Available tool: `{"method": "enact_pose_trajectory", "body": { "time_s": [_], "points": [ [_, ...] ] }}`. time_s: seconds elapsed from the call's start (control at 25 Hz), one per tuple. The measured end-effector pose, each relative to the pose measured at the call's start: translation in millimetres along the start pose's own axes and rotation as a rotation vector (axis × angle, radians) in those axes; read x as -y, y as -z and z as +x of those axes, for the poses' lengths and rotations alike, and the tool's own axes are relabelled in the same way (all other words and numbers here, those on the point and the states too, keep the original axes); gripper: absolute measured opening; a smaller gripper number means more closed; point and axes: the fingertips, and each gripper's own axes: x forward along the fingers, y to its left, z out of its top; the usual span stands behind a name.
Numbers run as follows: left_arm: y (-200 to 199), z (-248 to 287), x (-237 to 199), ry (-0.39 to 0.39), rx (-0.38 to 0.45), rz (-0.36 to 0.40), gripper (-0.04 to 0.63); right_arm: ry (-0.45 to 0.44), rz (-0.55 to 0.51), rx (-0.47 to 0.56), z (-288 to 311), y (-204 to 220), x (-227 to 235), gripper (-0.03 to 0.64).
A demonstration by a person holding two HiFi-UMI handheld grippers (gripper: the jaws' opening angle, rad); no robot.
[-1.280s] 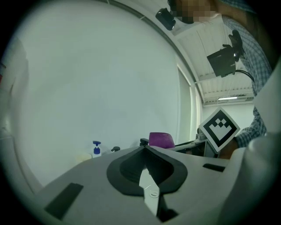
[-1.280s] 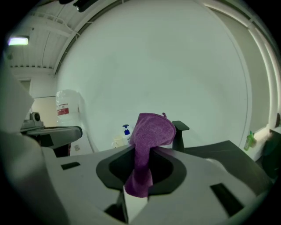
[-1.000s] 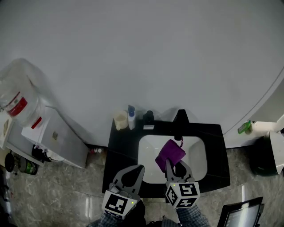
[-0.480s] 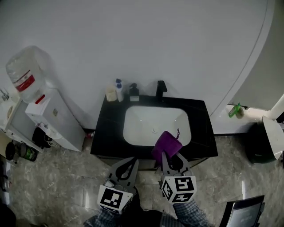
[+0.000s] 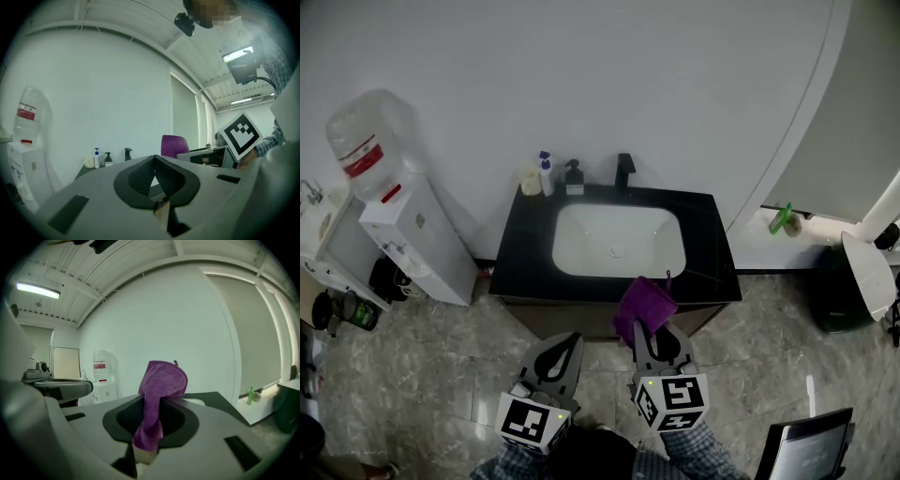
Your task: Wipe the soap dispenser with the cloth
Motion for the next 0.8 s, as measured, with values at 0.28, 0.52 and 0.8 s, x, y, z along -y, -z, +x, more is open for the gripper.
{"method": "enact_pose_trajectory", "body": {
  "time_s": [0.28, 0.52, 0.8],
  "points": [
    [-11, -29, -15, 0.009, 0.010, 0.012, 0.002, 0.012, 0.012, 0.027, -21, -5, -33, 0.081],
    [-28, -42, -28, 0.023, 0.053, 0.020, 0.002, 0.002, 0.005, 0.064, -30, -14, -55, 0.081],
    [-20, -45, -24, 0.059, 0.035, 0.052, 0.002, 0.017, 0.026, 0.067, -34, -11, -60, 0.081]
  ]
}}
